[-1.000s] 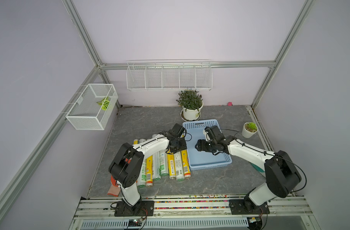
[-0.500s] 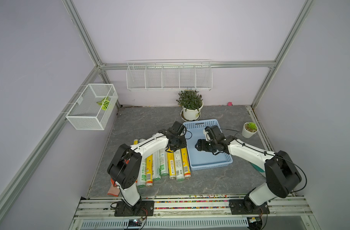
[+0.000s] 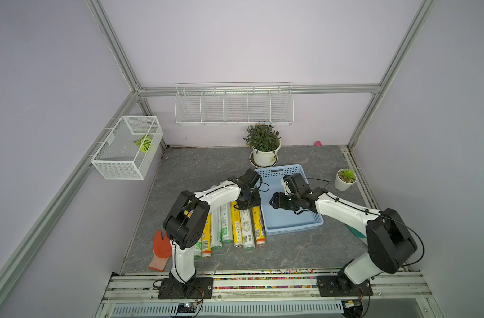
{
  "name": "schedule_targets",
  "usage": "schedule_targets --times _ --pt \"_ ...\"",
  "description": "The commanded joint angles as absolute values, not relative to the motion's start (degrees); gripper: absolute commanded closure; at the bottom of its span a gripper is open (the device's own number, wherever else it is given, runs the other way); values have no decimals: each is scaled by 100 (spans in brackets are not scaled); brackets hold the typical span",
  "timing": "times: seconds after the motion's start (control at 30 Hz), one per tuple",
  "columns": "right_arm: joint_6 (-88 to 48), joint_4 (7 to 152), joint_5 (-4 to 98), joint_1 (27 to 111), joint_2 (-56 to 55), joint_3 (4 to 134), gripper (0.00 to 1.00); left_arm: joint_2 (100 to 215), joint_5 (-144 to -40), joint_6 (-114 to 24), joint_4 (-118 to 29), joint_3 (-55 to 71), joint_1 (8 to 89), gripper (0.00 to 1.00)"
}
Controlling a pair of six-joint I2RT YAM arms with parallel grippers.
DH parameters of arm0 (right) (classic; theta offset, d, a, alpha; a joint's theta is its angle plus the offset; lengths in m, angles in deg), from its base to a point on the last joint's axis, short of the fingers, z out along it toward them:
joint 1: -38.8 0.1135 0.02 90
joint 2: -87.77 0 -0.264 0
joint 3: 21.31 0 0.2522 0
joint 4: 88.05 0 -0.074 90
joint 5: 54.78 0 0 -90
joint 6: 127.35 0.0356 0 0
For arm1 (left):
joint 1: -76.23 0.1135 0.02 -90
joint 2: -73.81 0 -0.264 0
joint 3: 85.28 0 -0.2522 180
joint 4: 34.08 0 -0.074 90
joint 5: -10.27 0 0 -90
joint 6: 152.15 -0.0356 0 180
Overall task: Put the plastic wrap into the basket
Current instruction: Pick up the plastic wrap from the center of the board.
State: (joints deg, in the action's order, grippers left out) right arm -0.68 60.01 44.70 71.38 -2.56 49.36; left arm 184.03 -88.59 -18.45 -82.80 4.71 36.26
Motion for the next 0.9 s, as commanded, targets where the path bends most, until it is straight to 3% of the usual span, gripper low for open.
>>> schedule_targets --times 0.0,0.6,0.87 --pt "-67 6087 4497 7105 -172 4851 23 18602 -8672 -1882 -8572 396 3598 50" --pt "129 6863 5507 7097 -563 4648 27 18875 -8582 -1777 -8572 362 3595 47" --pt "317 7081 5515 7097 -569 4526 27 18898 -8482 -1775 -8651 321 3589 53"
